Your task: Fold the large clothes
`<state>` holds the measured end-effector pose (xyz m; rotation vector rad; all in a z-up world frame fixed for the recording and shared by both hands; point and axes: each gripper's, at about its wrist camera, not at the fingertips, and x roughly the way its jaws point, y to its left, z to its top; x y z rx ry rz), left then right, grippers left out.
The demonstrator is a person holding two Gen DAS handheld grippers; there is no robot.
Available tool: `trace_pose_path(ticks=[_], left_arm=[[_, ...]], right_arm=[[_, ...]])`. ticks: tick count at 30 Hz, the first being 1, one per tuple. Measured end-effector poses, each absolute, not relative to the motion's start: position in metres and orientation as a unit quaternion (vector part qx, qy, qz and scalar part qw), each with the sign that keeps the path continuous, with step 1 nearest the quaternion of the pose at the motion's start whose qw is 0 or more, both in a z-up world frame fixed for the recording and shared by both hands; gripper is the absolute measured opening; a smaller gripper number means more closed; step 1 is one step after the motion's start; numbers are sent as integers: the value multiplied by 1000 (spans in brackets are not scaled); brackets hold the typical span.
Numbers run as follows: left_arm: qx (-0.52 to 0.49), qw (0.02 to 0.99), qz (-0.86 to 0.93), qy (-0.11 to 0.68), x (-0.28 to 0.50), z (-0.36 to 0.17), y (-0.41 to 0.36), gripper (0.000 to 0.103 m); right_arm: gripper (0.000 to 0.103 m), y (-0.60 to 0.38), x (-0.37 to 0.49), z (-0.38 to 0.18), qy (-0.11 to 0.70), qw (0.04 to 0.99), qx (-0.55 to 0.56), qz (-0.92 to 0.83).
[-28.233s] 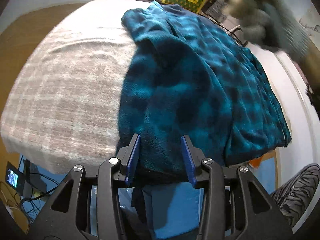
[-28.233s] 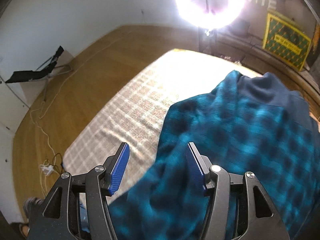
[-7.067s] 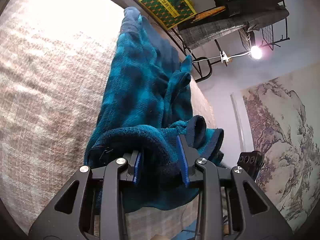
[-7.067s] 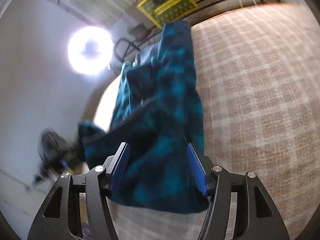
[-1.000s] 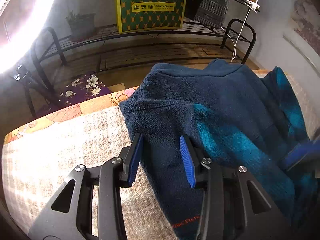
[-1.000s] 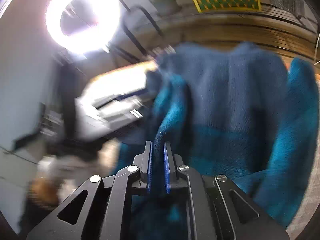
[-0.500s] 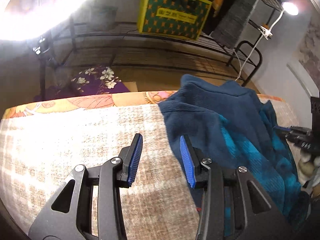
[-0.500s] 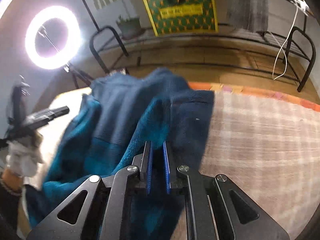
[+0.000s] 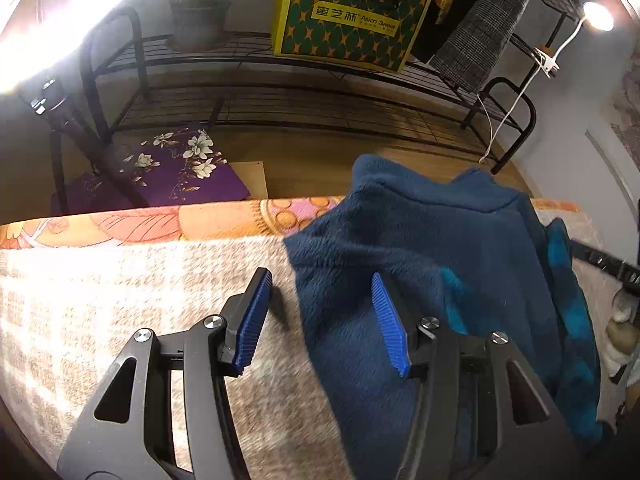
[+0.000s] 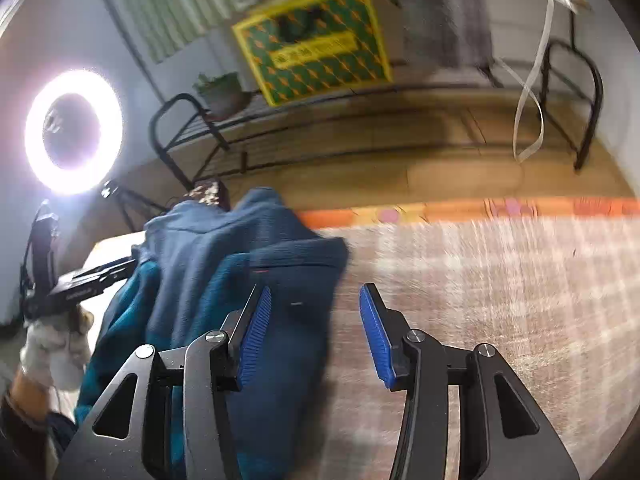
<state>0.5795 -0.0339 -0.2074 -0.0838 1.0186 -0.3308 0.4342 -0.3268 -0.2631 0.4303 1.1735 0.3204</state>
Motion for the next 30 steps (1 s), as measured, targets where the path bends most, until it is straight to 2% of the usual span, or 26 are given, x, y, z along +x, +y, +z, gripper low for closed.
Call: trace_pose_path(ticks=[3, 6, 8, 9, 12, 21, 30], left_arm=[[-25, 862, -160, 481, 582, -208, -44, 51], [0, 866, -166, 472, 582, -208, -57, 32], [5, 868, -171, 467, 581, -206, -63, 10], [6, 868, -172, 467, 581, -205, -64, 9], [8, 871, -174, 459, 577, -200, -68, 7], [-29, 884, -201, 422, 554, -151, -55, 6], [-29, 895, -235, 377, 484, -79, -53, 6]], right_arm=[[45, -319, 444, -280, 559, 787, 204, 161], [47, -311, 448, -282, 553, 790, 207, 166], [33, -303, 452, -281, 552, 788, 207, 176], [15, -298, 454, -280, 551, 788, 205, 182], [8, -289, 445, -266, 535, 807, 173, 182], [6, -311, 428, -210, 474, 841, 187, 185], [6, -315, 385, -135, 439, 853, 177, 219]])
